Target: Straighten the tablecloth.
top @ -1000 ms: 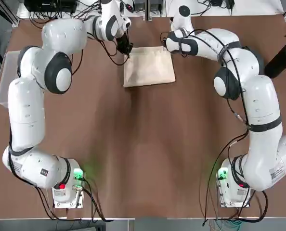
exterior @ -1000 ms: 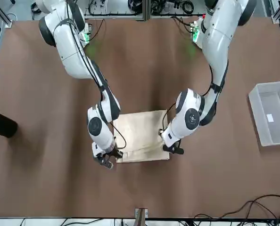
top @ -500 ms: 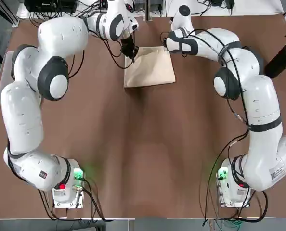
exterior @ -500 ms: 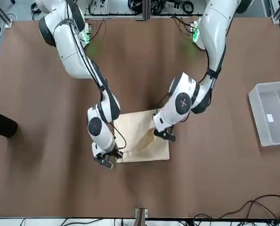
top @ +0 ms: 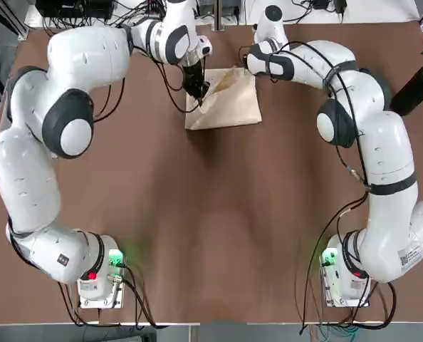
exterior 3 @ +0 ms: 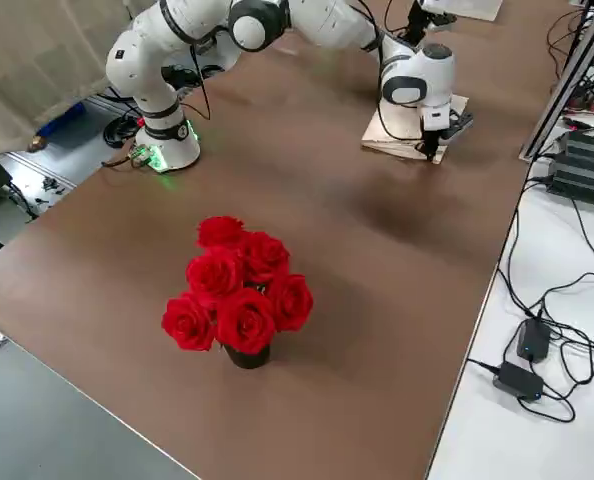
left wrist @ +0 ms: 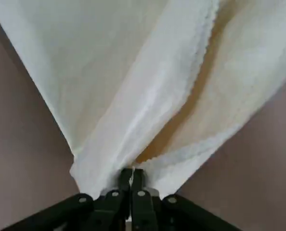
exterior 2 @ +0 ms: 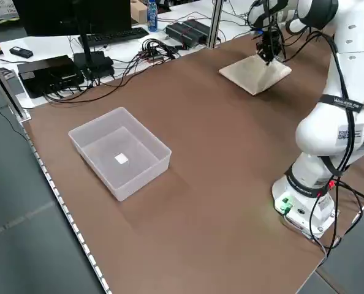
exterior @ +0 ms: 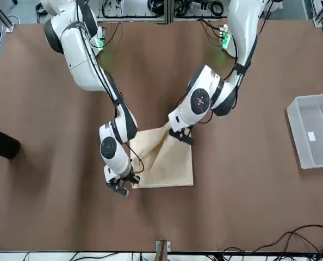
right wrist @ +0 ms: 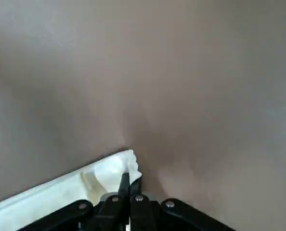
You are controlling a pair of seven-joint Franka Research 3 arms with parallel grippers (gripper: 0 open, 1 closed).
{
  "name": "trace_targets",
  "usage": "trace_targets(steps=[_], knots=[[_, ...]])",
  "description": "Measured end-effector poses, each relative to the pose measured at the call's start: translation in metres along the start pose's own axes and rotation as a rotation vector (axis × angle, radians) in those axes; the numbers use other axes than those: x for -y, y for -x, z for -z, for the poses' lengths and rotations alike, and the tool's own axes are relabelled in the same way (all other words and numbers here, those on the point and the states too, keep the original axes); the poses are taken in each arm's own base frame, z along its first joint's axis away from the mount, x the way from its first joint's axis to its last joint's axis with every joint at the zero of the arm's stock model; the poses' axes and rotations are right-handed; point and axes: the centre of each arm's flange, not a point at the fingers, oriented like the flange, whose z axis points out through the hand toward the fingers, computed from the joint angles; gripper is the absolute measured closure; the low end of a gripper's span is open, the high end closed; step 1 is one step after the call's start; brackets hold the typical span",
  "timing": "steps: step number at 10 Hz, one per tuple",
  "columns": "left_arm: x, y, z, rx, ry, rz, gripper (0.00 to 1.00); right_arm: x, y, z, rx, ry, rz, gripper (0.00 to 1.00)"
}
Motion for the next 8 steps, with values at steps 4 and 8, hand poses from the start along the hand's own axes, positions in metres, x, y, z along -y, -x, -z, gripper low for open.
trace_targets(steps=[4,8], knots=[[-0.027,0.032,-0.029,0.079,-0.009,-0.053,0.97,0.0,0.0,0.0,0.0,0.0,0.0,0.98],[-0.055,0.065,-0.058,0.162,-0.045,-0.11,0.96,0.0,0.0,0.0,0.0,0.001,0.001,0.98]])
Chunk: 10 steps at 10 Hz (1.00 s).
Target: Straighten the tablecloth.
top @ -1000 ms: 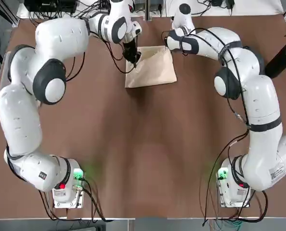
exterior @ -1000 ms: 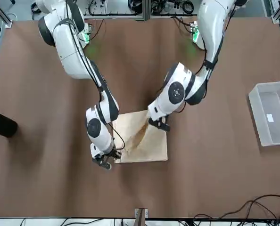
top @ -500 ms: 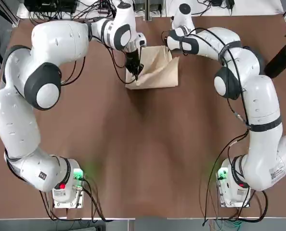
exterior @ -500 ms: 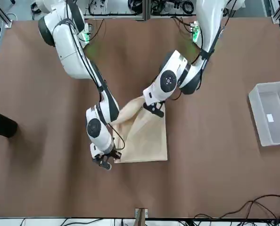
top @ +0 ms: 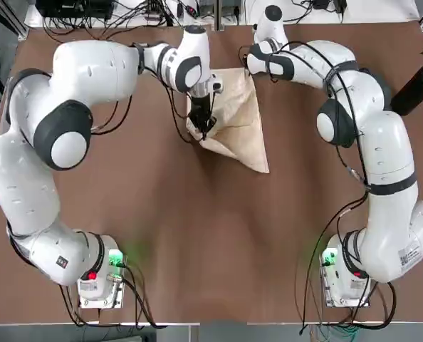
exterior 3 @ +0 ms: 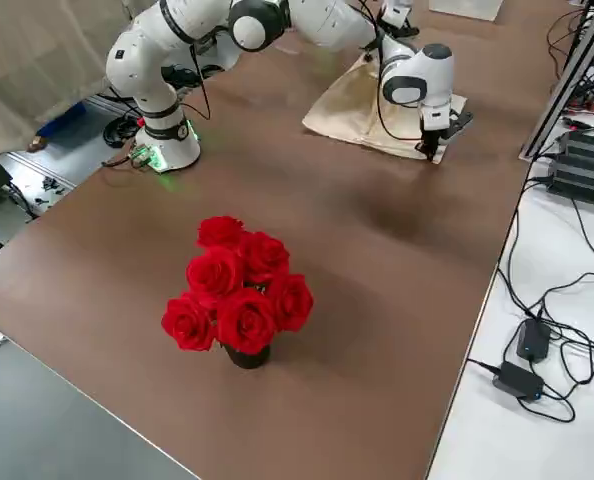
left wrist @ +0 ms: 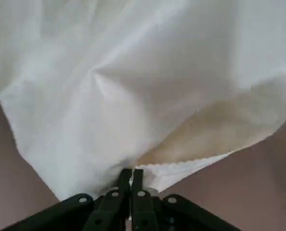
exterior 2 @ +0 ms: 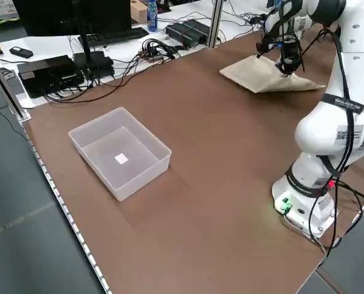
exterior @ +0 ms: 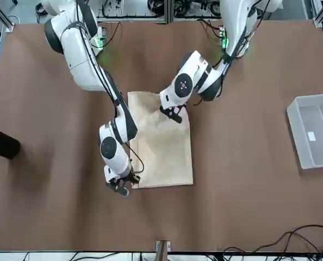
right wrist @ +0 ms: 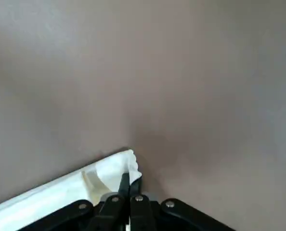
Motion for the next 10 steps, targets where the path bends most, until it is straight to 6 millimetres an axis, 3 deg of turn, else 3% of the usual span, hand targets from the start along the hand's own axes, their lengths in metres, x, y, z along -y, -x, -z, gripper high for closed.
trace_targets(steps=[1,3,6,7,8,10], knots=[[-0.003,0.003,-0.004,0.018,-0.006,-0.005,0.87,0.0,0.0,0.0,0.0,0.0,0.0,0.98],[-0.005,0.008,-0.004,0.041,-0.014,-0.01,0.56,0.0,0.0,0.0,0.0,0.0,0.001,0.98],[0.0,0.015,0.03,0.012,-0.017,-0.003,0.14,0.0,0.0,0.0,0.0,0.0,0.001,0.98],[0.012,0.015,0.054,-0.007,-0.012,0.017,0.0,0.0,0.0,0.0,0.0,0.0,0.001,0.98],[0.037,0.013,0.087,-0.034,0.001,0.057,0.0,0.001,0.0,0.002,0.0,0.001,0.001,0.96],[0.119,0.007,0.162,-0.113,0.046,0.176,0.0,0.007,-0.005,0.018,-0.013,-0.014,0.002,0.69]])
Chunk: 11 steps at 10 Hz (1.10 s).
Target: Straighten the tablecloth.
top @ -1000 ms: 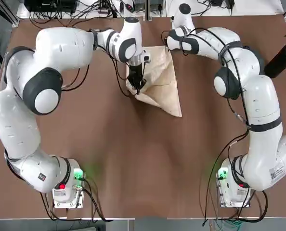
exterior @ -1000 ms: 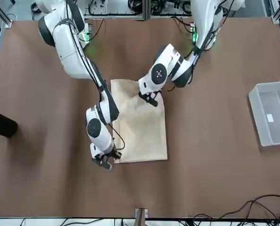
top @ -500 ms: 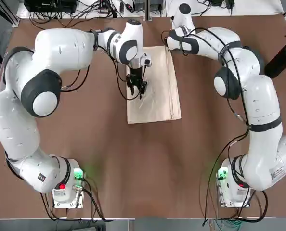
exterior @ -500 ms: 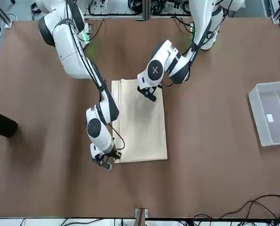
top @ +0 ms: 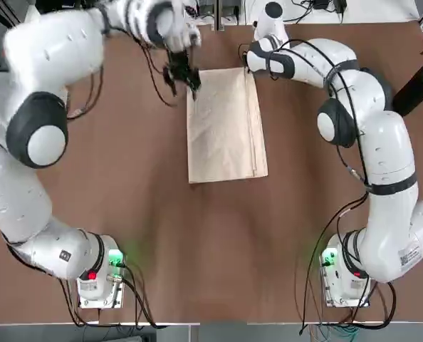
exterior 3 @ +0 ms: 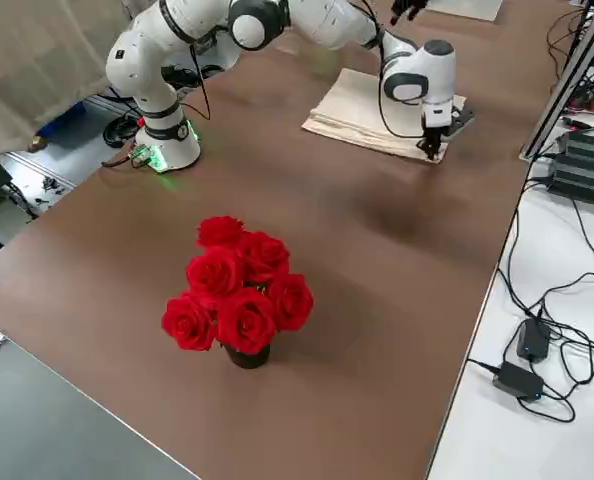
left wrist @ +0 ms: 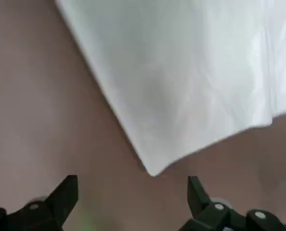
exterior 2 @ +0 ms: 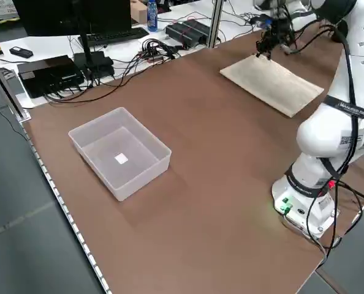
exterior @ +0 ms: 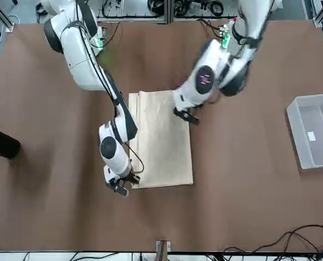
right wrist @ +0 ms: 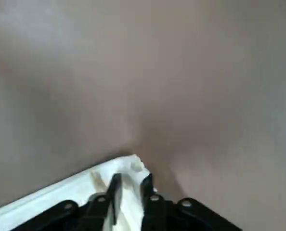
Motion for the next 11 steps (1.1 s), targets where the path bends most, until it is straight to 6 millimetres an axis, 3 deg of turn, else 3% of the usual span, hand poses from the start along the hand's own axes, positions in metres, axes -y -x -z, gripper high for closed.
trace_targets(steps=[2,3,5,7,8,11], knots=[[0.08,-0.008,0.07,-0.106,0.015,0.101,0.0,0.007,-0.008,0.031,-0.02,-0.02,-0.001,0.38],[0.108,-0.001,0.1,-0.158,-0.003,0.133,0.0,0.007,-0.014,0.051,-0.017,-0.014,-0.005,0.25],[0.142,0.026,0.16,-0.266,-0.032,0.189,0.0,0.005,-0.019,0.082,0.016,0.016,0.028,0.0],[0.172,0.056,0.205,-0.343,-0.04,0.251,0.0,0.001,-0.015,0.095,0.046,0.025,0.132,0.0],[0.182,0.063,0.214,-0.359,-0.042,0.271,0.0,0.0,-0.011,0.104,0.061,0.012,0.175,0.01],[0.189,0.064,0.213,-0.355,-0.04,0.298,0.0,-0.01,0.014,0.137,0.126,-0.034,0.254,0.02]])
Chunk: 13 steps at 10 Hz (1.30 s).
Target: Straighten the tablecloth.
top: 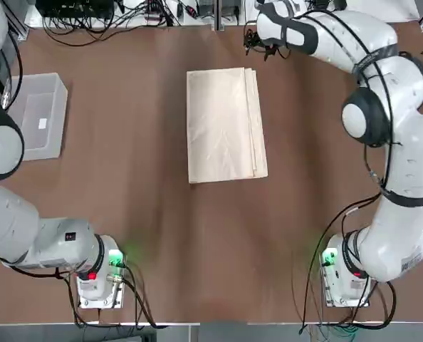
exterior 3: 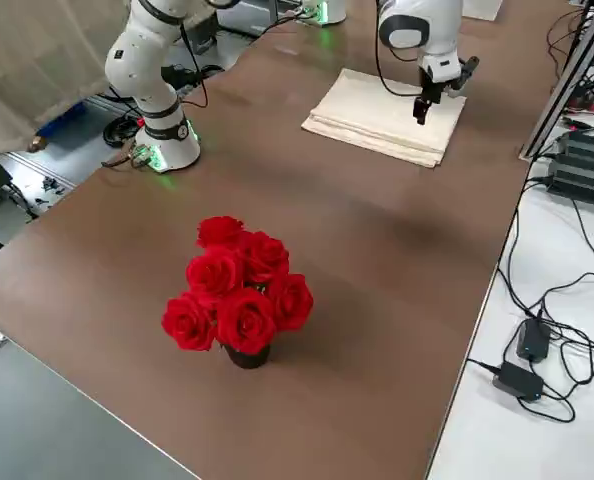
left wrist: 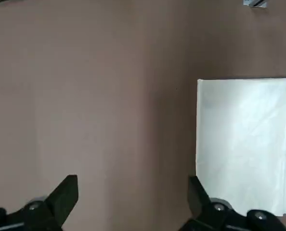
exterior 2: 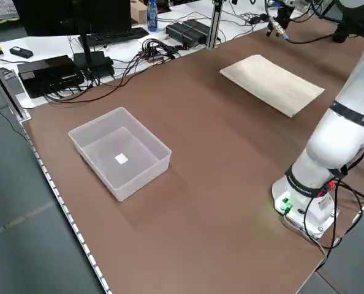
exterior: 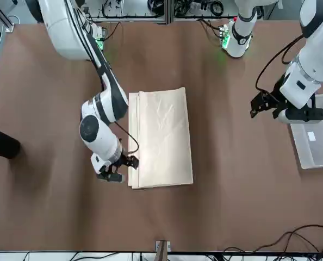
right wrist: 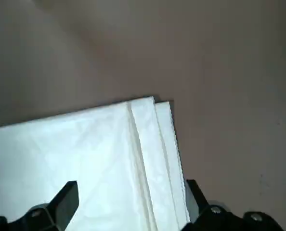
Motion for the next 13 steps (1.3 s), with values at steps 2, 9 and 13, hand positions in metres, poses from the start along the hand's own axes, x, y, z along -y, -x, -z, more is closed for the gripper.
trace_targets(steps=[2,9,13], knots=[[0.015,-0.003,0.002,-0.005,-0.002,0.023,0.0,-0.026,0.004,0.01,0.049,-0.055,0.018,0.02],[0.08,0.026,0.06,-0.023,-0.037,-0.016,0.0,-0.111,0.044,-0.059,0.191,-0.463,0.098,0.05],[0.09,0.041,0.06,0.003,-0.057,-0.036,0.0,-0.122,0.089,-0.099,0.159,-0.53,0.07,0.05]])
